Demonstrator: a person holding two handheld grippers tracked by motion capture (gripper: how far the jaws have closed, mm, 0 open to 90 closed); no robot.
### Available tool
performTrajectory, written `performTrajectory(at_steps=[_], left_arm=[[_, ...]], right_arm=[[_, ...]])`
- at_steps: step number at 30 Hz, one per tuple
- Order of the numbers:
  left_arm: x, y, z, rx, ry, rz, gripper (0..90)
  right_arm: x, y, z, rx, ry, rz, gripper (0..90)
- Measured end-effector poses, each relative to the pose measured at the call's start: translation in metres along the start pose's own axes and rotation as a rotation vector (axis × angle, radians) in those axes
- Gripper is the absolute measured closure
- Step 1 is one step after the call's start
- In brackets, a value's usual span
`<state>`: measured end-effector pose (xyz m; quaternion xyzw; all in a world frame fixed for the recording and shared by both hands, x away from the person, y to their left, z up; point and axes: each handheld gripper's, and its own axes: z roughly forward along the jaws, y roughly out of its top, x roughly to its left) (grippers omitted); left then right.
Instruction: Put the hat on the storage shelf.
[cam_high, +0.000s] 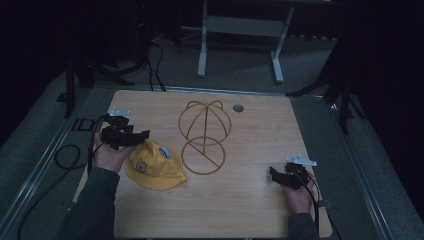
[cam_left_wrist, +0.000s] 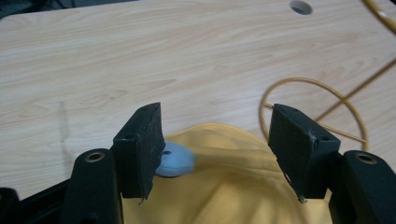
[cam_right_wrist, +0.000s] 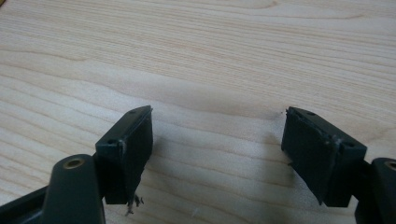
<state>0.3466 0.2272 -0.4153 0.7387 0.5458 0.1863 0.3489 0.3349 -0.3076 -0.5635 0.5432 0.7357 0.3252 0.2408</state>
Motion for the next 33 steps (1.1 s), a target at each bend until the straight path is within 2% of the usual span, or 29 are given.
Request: performTrajectory(at_steps=[3, 12, 17, 22, 26, 31, 33], left_arm=[[-0.005, 0.001, 0.0, 0.006, -0.031, 0.008, 37.0], [-0.017, 0.001, -0.001, 0.039, -0.076, 0.042, 41.4], [-0.021, 0.001, 0.0, 0.054, -0.09, 0.018, 44.9], [-0.023, 0.001, 0.005, 0.069, -0.074, 0.004, 44.0], [-0.029, -0.001, 0.009, 0.094, -0.022, -0.011, 36.1], [-0.034, -0.004, 0.011, 0.117, -0.005, -0.019, 28.3], [-0.035, -0.007, 0.012, 0.127, -0.001, -0.024, 28.0]], right_arm=[[0.0, 0.0, 0.0, 0.0, 0.0, -0.001, 24.7], [0.0, 0.0, 0.0, 0.001, 0.0, -0.001, 24.7], [0.0, 0.0, 0.0, 0.0, 0.001, -0.001, 24.7], [0.0, 0.0, 0.0, 0.0, 0.001, -0.001, 24.7], [0.0, 0.001, 0.0, 0.001, 0.002, 0.0, 24.7], [0.0, 0.001, 0.001, 0.001, 0.002, 0.0, 24.7], [0.0, 0.001, 0.001, 0.001, 0.002, -0.001, 24.7]])
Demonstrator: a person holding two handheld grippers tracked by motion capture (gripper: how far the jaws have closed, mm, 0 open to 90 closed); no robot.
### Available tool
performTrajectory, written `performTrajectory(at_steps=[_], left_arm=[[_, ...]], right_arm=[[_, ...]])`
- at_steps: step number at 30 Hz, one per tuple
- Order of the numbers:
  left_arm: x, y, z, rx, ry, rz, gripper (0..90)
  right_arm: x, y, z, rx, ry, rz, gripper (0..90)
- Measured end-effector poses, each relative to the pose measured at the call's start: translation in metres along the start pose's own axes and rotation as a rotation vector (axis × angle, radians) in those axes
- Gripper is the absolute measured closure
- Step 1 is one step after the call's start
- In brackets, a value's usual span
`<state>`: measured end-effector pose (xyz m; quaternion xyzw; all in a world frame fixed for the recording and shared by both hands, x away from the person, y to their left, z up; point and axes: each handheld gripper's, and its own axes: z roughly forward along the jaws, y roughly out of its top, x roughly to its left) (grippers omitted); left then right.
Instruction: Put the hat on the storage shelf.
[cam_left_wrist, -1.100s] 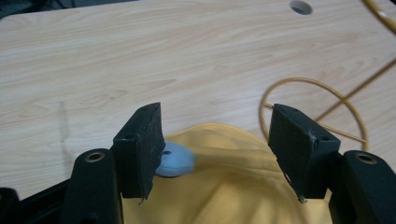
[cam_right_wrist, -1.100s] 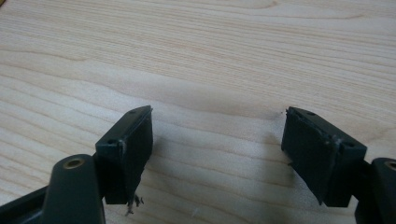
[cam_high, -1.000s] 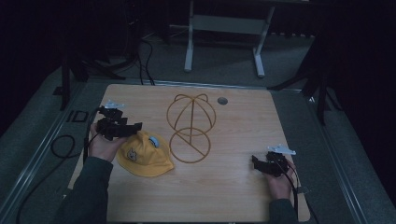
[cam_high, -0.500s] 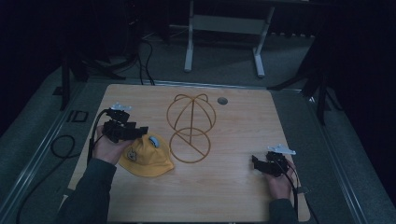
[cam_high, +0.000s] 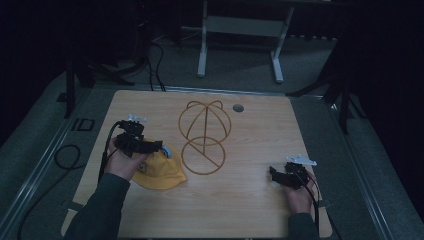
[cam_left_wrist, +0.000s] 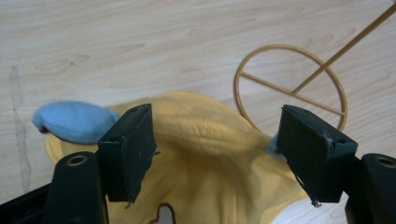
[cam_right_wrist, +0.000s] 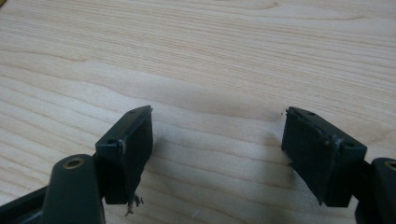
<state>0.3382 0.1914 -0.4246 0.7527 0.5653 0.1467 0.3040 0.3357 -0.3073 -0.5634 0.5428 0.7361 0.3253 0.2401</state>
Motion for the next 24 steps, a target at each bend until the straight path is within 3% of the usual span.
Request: performTrajectory(at_steps=[6, 11, 18, 21, 24], left_arm=[[0.004, -0.001, 0.003, -0.005, -0.037, -0.05, 27.2], [0.002, 0.005, 0.003, -0.039, -0.012, -0.097, 22.2], [-0.001, 0.001, 0.014, 0.012, 0.03, -0.1, 18.9], [0.0, 0.0, 0.015, 0.023, 0.046, -0.104, 22.2], [0.004, -0.004, 0.017, 0.05, 0.036, -0.105, 28.2]], right_arm=[[0.0, 0.0, 0.0, 0.0, 0.001, 0.001, 24.7], [0.0, 0.0, 0.0, 0.0, 0.001, 0.0, 24.7], [0.0, 0.0, 0.0, 0.0, 0.001, 0.0, 24.7], [0.0, 0.0, 0.0, 0.0, 0.001, 0.0, 24.7], [0.0, 0.0, 0.0, 0.0, 0.001, 0.0, 24.7]])
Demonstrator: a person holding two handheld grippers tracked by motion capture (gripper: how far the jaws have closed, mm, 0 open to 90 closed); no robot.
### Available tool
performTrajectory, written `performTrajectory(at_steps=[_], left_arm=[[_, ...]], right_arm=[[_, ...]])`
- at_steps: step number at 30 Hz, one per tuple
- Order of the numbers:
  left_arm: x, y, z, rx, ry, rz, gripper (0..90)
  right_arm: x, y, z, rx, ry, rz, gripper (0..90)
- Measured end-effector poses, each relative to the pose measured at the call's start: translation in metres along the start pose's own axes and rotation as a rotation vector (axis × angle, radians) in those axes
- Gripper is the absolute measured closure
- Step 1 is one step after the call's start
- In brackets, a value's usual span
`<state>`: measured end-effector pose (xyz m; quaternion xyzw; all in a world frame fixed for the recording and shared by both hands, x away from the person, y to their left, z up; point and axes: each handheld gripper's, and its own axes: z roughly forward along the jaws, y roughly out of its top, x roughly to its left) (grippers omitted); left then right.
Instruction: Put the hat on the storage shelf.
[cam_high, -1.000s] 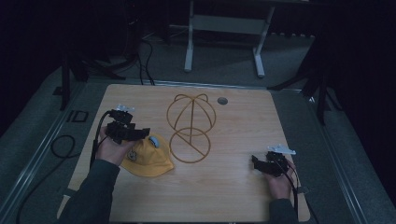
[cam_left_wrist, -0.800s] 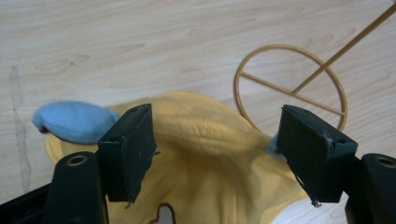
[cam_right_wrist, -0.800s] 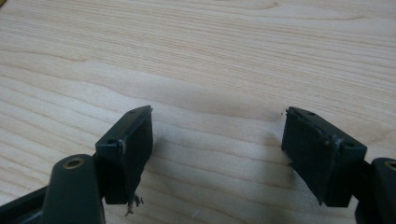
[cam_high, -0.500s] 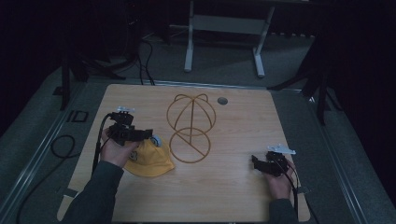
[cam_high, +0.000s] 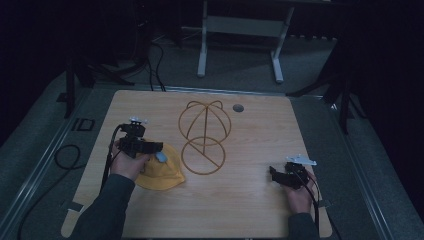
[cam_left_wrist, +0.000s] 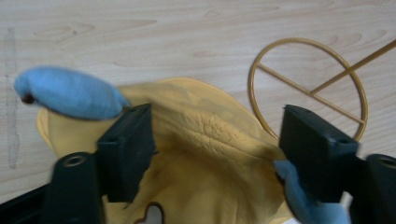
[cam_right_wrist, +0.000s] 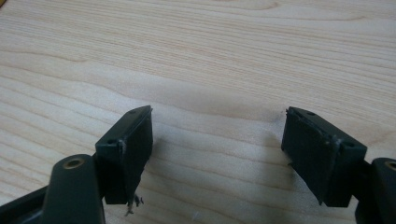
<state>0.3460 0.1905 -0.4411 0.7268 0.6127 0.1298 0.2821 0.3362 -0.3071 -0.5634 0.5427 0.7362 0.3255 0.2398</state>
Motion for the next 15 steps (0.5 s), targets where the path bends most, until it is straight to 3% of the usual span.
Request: performTrajectory(at_steps=[2, 4, 6, 9, 12, 15], left_arm=[[0.0013, -0.001, 0.0006, 0.004, 0.003, 0.003, 30.4], [0.0038, -0.0029, 0.0021, 0.006, 0.003, -0.002, 40.6], [0.0056, -0.0046, 0.003, 0.009, -0.002, -0.012, 43.6], [0.0085, -0.0057, 0.002, 0.002, -0.01, -0.011, 55.5], [0.0098, -0.0045, 0.0006, -0.001, -0.008, 0.01, 68.7], [0.0099, -0.0028, 0.0, -0.001, 0.0, 0.03, 73.7]], right_arm=[[0.0, 0.0, 0.0, 0.0, 0.0, 0.0, 24.7], [0.0002, 0.0, 0.0, 0.001, 0.0, 0.003, 24.6], [0.0002, 0.0, 0.0, 0.001, 0.0, 0.003, 24.6], [0.0002, 0.0, 0.0, 0.001, 0.0, 0.003, 24.6], [0.0002, 0.0, 0.0, 0.001, 0.001, 0.003, 24.7], [0.0002, 0.0, -0.0001, 0.001, 0.001, 0.003, 24.7]])
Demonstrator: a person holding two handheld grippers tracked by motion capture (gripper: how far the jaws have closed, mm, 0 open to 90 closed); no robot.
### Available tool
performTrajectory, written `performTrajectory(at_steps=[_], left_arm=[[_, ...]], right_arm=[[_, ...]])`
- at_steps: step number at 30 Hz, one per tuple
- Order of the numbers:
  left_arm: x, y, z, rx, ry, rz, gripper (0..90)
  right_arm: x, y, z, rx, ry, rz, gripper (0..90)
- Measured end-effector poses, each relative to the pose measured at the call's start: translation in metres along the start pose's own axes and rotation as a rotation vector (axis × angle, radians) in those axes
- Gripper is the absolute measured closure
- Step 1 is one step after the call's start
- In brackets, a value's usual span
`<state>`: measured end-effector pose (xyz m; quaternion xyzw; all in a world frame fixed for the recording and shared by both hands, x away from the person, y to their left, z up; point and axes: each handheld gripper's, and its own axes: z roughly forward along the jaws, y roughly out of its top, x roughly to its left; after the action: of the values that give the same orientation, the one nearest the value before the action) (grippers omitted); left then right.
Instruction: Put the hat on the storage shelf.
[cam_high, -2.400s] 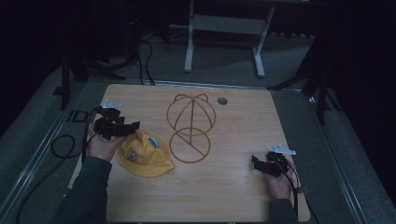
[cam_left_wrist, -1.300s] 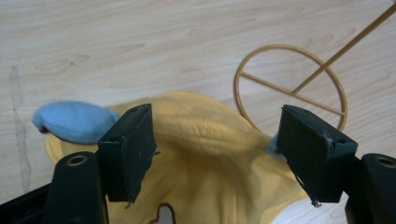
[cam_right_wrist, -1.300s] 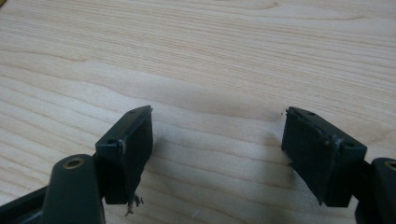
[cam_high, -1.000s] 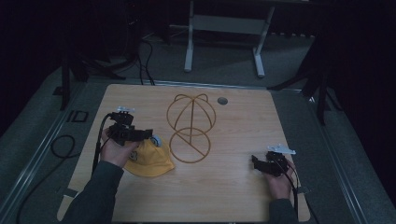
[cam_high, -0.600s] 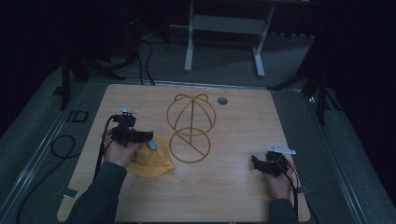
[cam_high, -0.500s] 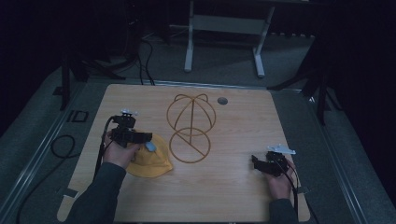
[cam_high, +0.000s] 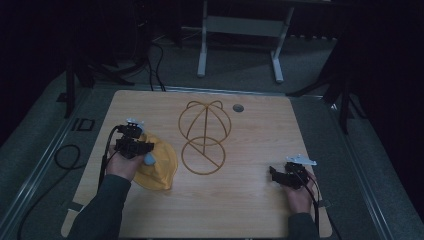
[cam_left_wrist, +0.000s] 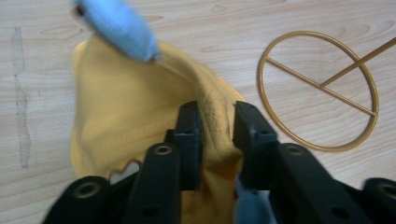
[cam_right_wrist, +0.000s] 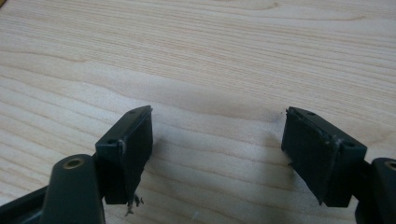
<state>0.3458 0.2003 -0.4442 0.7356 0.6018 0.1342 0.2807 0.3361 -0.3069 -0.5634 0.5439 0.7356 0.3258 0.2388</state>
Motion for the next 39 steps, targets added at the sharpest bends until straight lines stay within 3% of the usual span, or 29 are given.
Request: performTrajectory(at_steps=[4, 5, 11, 26, 39], left_arm=[[0.001, 0.002, 0.0, -0.003, 0.002, 0.029, 80.0], [0.001, 0.003, 0.0, 0.002, 0.011, 0.054, 80.0], [-0.002, 0.007, -0.004, 0.007, 0.008, 0.111, 82.1], [-0.003, 0.019, -0.02, -0.042, -0.039, 0.178, 82.3], [-0.011, 0.035, -0.038, -0.076, -0.074, 0.269, 82.3]], right_arm=[[0.0, 0.0, 0.0, 0.0, 0.0, 0.0, 24.6], [0.0, 0.0, 0.0, 0.0, 0.0, 0.0, 24.7], [0.0, 0.0, 0.0, -0.001, -0.001, -0.004, 24.7], [0.0, -0.001, -0.001, 0.001, 0.007, -0.007, 24.5], [0.0, -0.001, -0.001, -0.001, 0.008, -0.011, 24.2]])
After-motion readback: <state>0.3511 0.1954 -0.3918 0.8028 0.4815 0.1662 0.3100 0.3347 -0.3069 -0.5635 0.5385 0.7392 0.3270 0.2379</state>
